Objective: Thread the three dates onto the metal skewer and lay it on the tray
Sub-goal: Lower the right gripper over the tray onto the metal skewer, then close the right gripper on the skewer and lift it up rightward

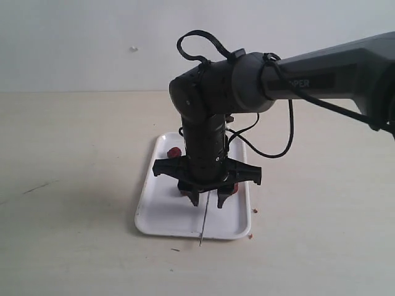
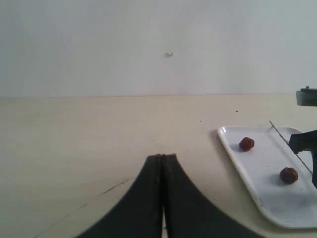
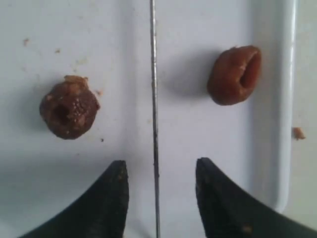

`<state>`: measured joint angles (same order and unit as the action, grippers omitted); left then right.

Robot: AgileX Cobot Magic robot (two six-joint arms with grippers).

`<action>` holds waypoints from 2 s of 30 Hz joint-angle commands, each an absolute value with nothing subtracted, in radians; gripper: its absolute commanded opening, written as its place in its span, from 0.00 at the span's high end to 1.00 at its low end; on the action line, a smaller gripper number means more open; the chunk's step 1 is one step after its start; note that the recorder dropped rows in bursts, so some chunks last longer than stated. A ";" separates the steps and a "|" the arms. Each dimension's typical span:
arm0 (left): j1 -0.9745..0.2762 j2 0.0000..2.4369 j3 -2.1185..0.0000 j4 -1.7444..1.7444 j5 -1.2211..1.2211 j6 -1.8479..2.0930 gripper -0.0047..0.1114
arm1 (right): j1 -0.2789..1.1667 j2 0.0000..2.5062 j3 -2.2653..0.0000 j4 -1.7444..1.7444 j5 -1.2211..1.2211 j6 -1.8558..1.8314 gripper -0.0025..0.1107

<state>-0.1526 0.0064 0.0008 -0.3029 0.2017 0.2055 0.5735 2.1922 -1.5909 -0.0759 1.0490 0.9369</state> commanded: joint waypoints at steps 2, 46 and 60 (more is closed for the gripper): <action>-0.150 0.000 0.000 -0.301 0.199 0.205 0.96 | 0.574 2.213 -1.590 -0.067 1.027 0.951 0.62; -0.150 0.000 0.000 -0.301 0.199 0.205 0.96 | 0.574 2.246 -1.590 -0.120 0.998 0.945 0.98; -0.150 0.000 0.000 -0.301 0.199 0.205 0.96 | 0.576 2.003 -1.590 -0.127 1.050 0.696 0.98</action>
